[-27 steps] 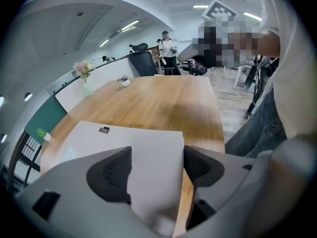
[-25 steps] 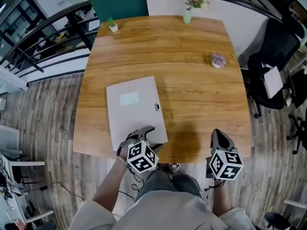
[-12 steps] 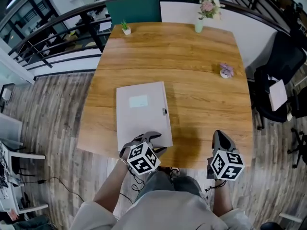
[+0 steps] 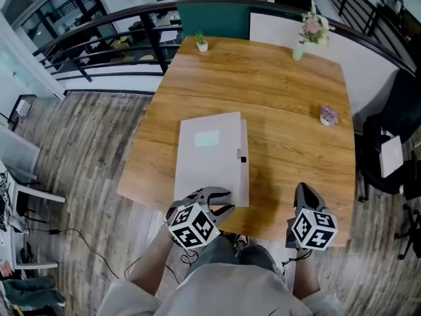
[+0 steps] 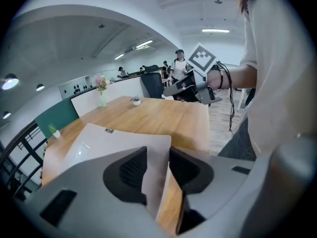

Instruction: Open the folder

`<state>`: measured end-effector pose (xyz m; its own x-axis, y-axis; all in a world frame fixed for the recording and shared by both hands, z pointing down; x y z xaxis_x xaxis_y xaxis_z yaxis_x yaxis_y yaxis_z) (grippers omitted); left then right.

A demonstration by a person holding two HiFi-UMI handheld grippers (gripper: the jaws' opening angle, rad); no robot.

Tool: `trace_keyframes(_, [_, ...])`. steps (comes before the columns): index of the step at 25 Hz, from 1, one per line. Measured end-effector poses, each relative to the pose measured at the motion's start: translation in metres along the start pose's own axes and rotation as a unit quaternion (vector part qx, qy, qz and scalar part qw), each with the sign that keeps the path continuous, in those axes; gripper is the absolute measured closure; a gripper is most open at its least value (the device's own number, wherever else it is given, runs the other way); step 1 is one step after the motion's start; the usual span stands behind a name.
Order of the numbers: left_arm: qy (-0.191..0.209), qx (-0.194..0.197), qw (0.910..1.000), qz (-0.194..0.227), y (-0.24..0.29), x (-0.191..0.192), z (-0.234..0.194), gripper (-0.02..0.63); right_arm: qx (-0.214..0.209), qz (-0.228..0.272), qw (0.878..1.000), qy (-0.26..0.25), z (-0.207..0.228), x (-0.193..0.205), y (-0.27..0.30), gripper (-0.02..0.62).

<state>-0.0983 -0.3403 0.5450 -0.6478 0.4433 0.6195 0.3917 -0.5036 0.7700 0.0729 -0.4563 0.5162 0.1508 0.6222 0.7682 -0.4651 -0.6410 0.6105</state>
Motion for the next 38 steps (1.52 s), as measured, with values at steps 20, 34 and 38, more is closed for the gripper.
trace_keyframes(20, [-0.168,-0.155,0.9581,0.173,-0.131,0.019,-0.041,0.553,-0.081,-0.015,0.994,-0.076,-0.091,-0.021,0.041,0.594])
trace_keyframes(34, [-0.355,-0.296,0.8455,0.267,-0.221,0.115,-0.094,0.591,-0.107,-0.023,0.986,-0.127,-0.15,-0.041,0.071,0.594])
trace_keyframes(38, [-0.408,-0.335,0.8033,0.277,-0.239,0.153,-0.104,0.595,-0.109,-0.026,0.984,-0.139,-0.164,-0.046,0.077,0.594])
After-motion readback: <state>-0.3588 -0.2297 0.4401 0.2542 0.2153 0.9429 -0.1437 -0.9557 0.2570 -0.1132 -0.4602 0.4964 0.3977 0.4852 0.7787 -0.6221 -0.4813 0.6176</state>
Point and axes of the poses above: the fingertips, and each gripper's own axes: y forward along the fingers, z to its right, x out of its underside, the point moved 1 cm from there along -y, backward along the fingers, and after that the axes turned 9 degrees about -z, right-handed, at the moved point
